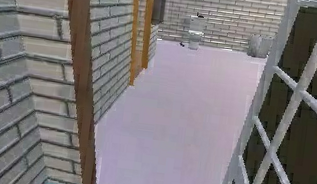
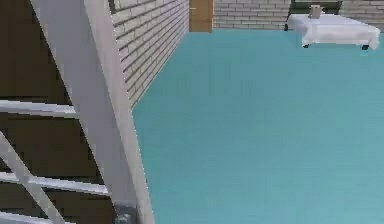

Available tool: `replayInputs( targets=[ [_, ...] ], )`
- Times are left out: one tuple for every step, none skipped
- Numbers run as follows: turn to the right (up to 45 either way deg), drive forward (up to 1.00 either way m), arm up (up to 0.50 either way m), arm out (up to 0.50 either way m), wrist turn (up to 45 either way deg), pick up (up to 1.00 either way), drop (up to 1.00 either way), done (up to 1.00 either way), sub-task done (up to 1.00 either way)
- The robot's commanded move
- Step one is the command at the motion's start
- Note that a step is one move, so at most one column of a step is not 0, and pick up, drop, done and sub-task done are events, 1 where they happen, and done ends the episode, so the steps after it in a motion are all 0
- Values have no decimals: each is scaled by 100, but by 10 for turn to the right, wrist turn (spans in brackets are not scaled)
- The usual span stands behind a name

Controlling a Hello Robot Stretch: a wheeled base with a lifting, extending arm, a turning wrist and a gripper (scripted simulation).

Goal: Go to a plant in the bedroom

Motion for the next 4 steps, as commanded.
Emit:
replayInputs(
  targets=[
    [0,100,0,0,0,0,0,0,0],
    [30,0,0,0,0,0,0,0,0],
    [0,20,0,0,0,0,0,0,0],
    [450,0,0,0,0,0,0,0,0]
  ],
)
